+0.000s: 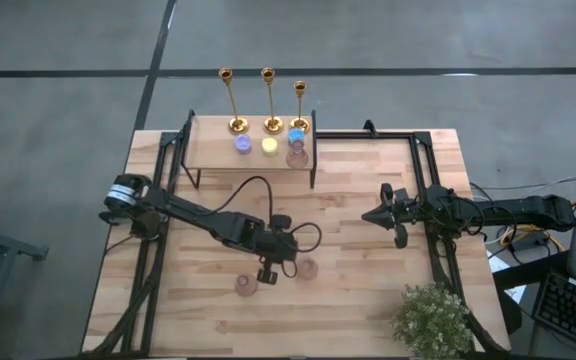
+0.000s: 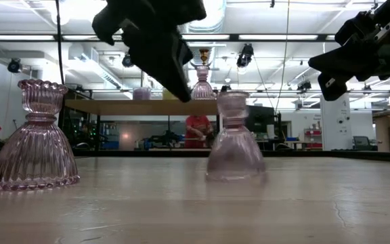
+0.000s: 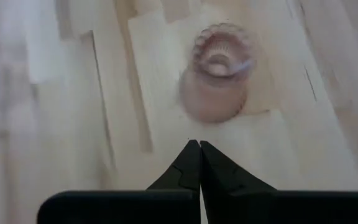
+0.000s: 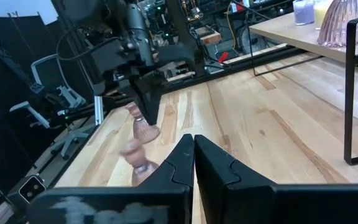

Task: Pick & Place candle stick holders
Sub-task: Put the right pink candle holder on the shelf aligned with the pink candle holder

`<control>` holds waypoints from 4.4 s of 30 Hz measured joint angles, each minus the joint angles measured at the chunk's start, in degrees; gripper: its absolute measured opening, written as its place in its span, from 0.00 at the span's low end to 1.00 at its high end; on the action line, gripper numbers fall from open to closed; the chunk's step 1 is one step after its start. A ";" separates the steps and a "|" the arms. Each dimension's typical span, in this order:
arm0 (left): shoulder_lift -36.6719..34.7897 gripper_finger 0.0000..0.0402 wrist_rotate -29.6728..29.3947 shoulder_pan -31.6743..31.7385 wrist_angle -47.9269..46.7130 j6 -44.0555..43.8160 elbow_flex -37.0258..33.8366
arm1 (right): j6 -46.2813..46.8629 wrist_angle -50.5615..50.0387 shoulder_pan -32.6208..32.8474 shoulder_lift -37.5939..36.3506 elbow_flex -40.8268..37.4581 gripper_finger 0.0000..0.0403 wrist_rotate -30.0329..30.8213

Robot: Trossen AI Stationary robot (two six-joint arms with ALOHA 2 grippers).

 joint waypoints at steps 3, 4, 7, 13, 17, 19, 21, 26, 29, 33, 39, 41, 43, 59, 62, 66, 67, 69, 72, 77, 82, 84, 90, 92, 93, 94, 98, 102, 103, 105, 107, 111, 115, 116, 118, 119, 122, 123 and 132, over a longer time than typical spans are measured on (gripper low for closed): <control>0.00 0.05 2.01 0.45 0.61 -8.86 -1.99 | 0.01 0.00 0.00 0.00 0.00 0.02 0.00; 0.00 0.07 3.58 0.67 1.48 -10.83 -2.87 | 0.01 0.00 0.00 0.00 0.00 0.02 -0.02; 0.00 0.15 6.97 0.63 4.91 -14.00 -5.43 | 0.00 0.00 0.00 0.00 0.00 0.02 0.00; 0.00 0.34 7.20 -1.15 21.59 -14.90 -10.02 | 0.01 0.00 0.00 0.00 0.00 0.02 0.00; 0.32 0.47 0.35 -1.06 24.67 -18.07 -11.40 | -0.01 0.00 0.00 0.00 0.00 0.02 -0.02; 0.79 0.53 -1.64 -0.47 25.27 -20.39 -12.12 | 0.01 0.00 -0.01 0.00 0.00 0.02 -0.01; 1.20 0.57 -1.62 -0.07 26.61 -20.34 -12.51 | 0.01 0.00 0.00 0.02 0.00 0.02 -0.01; 2.97 0.63 -1.13 -0.04 30.23 -19.77 -12.81 | 0.01 0.00 -0.02 0.01 0.00 0.02 0.00; 3.47 0.64 -0.67 -0.06 32.42 -19.79 -12.84 | 0.00 -0.02 -0.02 0.00 0.00 0.02 0.00; 3.63 0.64 -0.48 -0.04 35.48 -19.78 -12.84 | -0.02 -0.02 -0.02 0.00 0.00 0.02 0.00; 5.24 0.64 -0.38 0.16 39.06 -18.50 -12.80 | -0.02 -0.08 -0.02 0.01 0.00 0.02 0.00; 6.12 0.64 -0.05 0.16 39.22 -18.48 -12.80 | -0.02 -0.15 -0.02 0.02 0.00 0.02 -0.02; 7.05 0.64 -0.03 0.16 40.17 -18.51 -12.80 | -0.01 -0.32 -0.02 0.01 0.00 0.02 0.00; 10.94 0.41 -0.18 0.20 48.01 -20.33 -12.77 | -0.02 -1.36 0.00 0.02 -0.02 0.02 0.00; 10.50 0.33 -0.05 0.18 48.07 -20.57 -12.77 | -0.01 -1.36 0.00 0.02 -0.02 0.02 0.00; 8.89 0.33 0.21 0.20 46.73 -20.66 -12.80 | -0.02 -1.34 0.00 0.01 -0.02 0.02 0.00; 8.52 0.33 0.13 0.20 46.16 -20.71 -12.80 | -0.02 -1.35 0.00 0.02 -0.02 0.02 0.00; 7.83 0.33 -0.08 0.20 45.19 -21.38 -12.80 | -0.02 -1.35 0.00 0.02 -0.02 0.02 0.00; 6.10 0.33 -0.74 0.34 41.45 -22.74 -12.80 | -0.02 -1.38 -0.01 0.01 -0.02 0.02 0.02; -0.55 0.34 -8.39 0.43 33.27 -23.22 -12.80 | 0.01 -1.40 0.00 0.00 -0.02 0.02 0.00; -8.12 0.33 -19.50 1.31 26.94 -23.87 -12.80 | -0.01 -1.42 0.00 0.02 -0.02 0.02 0.00; -11.01 0.34 -23.82 2.08 25.63 -24.38 -12.80 | -0.02 -1.42 -0.02 0.02 -0.02 0.02 0.00; -19.47 0.33 -27.68 6.90 24.74 -24.61 -15.28 | -0.02 -1.42 0.00 0.02 -0.02 0.02 0.00; -22.13 0.33 -27.71 9.25 24.87 -24.61 -16.88 | -0.02 -1.44 0.00 0.02 -0.02 0.02 0.00; -23.26 0.33 -27.80 10.48 24.53 -24.47 -17.61 | -0.02 -1.44 -0.02 0.02 -0.02 0.02 0.02; -24.17 0.33 -27.97 11.66 24.31 -23.93 -18.30 | -0.02 -1.46 0.00 0.02 -0.02 0.02 0.00; -26.27 0.35 -28.31 16.48 23.99 -19.76 -19.53 | -0.02 -1.46 0.00 0.02 -0.02 0.02 0.00; -25.99 0.33 -26.75 21.30 24.18 -17.24 -19.53 | -0.02 -1.41 0.00 0.02 -0.02 0.02 0.00; -25.66 0.33 -26.07 22.35 24.21 -17.00 -19.53 | -0.02 -1.42 -0.02 0.01 -0.02 0.02 0.00; -24.93 0.33 -25.65 24.09 24.67 -17.66 -19.64 | -0.02 -1.42 0.00 0.02 -0.02 0.02 0.00; -24.25 0.34 -24.69 25.29 25.16 -18.36 -19.73 | -0.02 -1.40 0.00 0.00 -0.02 0.02 0.00; -22.73 0.36 -24.16 26.39 26.55 -18.21 -20.01 | -0.02 -1.40 0.00 0.00 -0.02 0.02 0.00; -21.91 0.34 -23.48 26.59 29.00 -16.99 -20.03 | -0.02 -1.40 0.00 0.00 -0.02 0.02 0.00; -21.71 0.33 -23.44 26.64 29.07 -16.95 -20.03 | -0.02 -1.40 -0.01 0.02 -0.02 0.02 0.00; -21.31 0.33 -23.37 26.87 29.57 -16.93 -20.07 | -0.02 -1.40 0.00 0.02 -0.02 0.02 0.00; -21.16 0.34 -23.40 27.05 29.89 -16.93 -20.07 | -0.02 -1.40 0.00 0.02 -0.02 0.02 0.00; -20.45 0.36 -23.48 27.79 30.17 -16.54 -20.07 | -0.02 -1.39 0.00 0.02 -0.02 0.02 0.00; -20.14 0.36 -23.57 28.01 30.20 -16.53 -20.07 | -0.02 -1.38 0.00 0.02 -0.02 0.02 0.01; -19.15 0.34 -23.53 29.63 32.26 -16.51 -20.07 | -0.01 -1.38 0.00 0.02 -0.02 0.02 0.00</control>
